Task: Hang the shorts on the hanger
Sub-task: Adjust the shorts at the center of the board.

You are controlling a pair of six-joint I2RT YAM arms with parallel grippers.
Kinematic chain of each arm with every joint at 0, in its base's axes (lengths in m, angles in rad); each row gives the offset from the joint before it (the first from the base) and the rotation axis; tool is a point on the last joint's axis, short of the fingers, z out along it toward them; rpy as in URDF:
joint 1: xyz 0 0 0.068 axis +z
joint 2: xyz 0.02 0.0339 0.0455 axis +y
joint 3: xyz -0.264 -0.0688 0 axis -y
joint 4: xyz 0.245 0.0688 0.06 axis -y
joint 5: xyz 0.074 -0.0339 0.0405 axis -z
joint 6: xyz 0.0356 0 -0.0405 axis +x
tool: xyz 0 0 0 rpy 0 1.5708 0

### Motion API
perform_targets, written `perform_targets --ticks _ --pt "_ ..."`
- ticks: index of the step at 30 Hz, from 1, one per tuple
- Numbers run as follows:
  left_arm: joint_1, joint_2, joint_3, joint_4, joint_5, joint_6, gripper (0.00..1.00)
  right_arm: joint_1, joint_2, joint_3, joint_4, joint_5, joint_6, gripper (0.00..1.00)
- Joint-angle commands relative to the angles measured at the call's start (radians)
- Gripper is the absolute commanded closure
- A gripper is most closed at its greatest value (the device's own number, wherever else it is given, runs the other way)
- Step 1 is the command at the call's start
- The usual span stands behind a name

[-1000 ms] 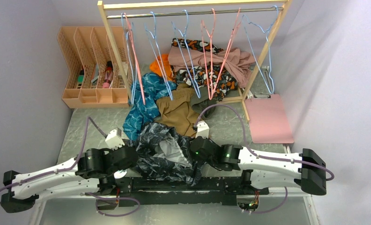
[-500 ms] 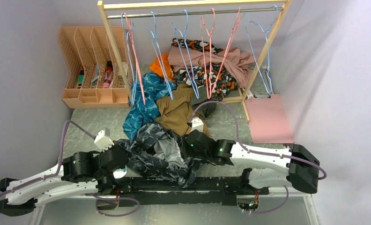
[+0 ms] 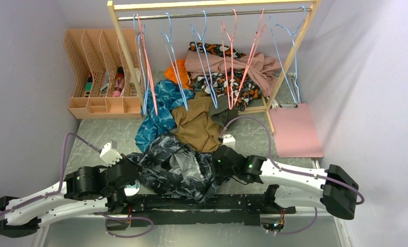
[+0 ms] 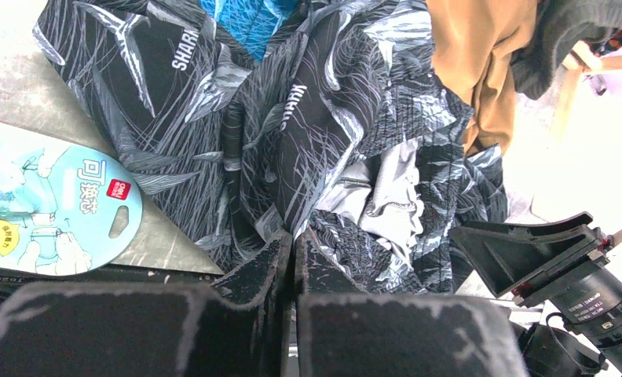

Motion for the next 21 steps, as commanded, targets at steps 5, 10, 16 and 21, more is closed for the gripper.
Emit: perform_targets --ticks 5,10,16,21 --pt "-0.004 -0.021 0.03 -0.016 -0.05 -0.001 0.93 -0.033 -0.168 0.045 -0.097 -0.015 0.027 0.44" --pt "-0.004 -0.007 0.03 -0.012 -0.049 0.004 0.93 -0.034 -0.182 0.1 0.014 -0.142 -0.053 0.44" --pt "-0.004 0.004 0.026 -0.002 -0.047 0.017 0.93 -0.038 -0.022 0.12 0.073 -0.211 -0.045 0.49" --pt "-0.004 0.008 0.025 0.008 -0.04 0.031 0.93 -0.041 0.025 0.074 0.084 -0.168 0.003 0.51"
